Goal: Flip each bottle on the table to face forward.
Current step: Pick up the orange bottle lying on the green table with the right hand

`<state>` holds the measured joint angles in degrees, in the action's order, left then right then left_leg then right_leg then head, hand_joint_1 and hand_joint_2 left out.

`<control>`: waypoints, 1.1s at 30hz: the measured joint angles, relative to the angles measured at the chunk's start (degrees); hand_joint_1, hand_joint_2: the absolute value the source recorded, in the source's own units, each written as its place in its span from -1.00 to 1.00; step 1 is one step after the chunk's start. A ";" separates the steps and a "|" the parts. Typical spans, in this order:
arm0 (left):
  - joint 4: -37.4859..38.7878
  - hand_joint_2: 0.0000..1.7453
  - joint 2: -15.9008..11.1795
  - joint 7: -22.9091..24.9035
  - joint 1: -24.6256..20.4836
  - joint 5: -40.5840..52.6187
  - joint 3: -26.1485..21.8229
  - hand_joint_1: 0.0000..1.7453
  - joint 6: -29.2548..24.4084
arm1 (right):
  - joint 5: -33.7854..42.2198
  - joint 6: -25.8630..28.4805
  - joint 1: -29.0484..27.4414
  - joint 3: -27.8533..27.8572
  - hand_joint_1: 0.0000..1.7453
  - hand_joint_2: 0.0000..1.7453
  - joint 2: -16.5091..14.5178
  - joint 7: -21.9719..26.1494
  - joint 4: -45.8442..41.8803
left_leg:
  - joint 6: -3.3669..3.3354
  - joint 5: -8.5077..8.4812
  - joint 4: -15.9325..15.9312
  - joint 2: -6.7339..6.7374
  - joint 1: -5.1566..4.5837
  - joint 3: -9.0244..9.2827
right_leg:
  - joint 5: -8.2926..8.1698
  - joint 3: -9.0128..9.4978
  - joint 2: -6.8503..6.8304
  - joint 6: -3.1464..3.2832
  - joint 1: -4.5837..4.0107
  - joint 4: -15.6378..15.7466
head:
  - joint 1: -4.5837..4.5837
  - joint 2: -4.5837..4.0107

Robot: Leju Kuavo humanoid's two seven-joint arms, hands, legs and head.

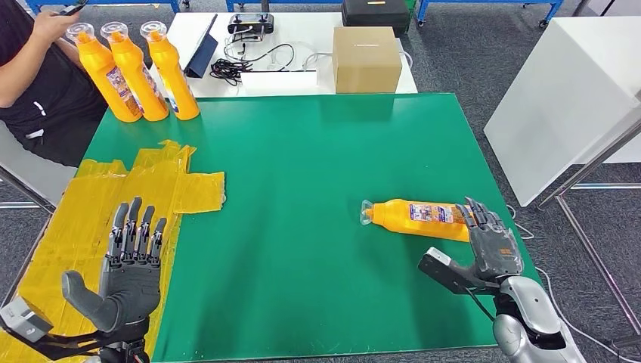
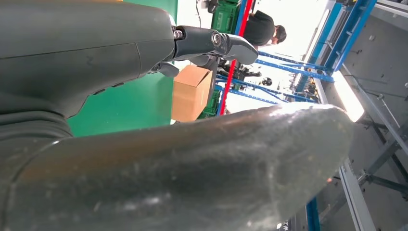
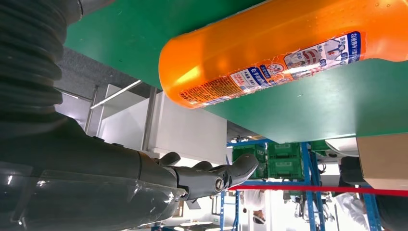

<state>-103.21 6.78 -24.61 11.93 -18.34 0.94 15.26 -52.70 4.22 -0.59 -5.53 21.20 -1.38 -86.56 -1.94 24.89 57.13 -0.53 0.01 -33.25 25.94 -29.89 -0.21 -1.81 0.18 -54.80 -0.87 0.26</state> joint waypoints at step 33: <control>3.09 -1.00 -0.47 3.44 -5.74 -2.43 1.69 -1.00 -0.07 | -2.64 -1.04 25.67 -3.35 -1.00 -1.00 -1.20 -2.48 32.54 | -0.06 -0.45 0.03 0.08 -0.01 -0.14 | -0.41 -0.19 0.17 -0.13 0.01 -0.04 | -0.02 0.00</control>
<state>-100.12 6.31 -21.17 6.19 -20.77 2.63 15.19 -55.34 3.18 25.08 -8.88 20.00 -3.85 -54.02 -2.00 24.45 57.16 -0.45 0.00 -33.39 25.53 -30.08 -0.04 -1.94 0.19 -54.85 -0.89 0.26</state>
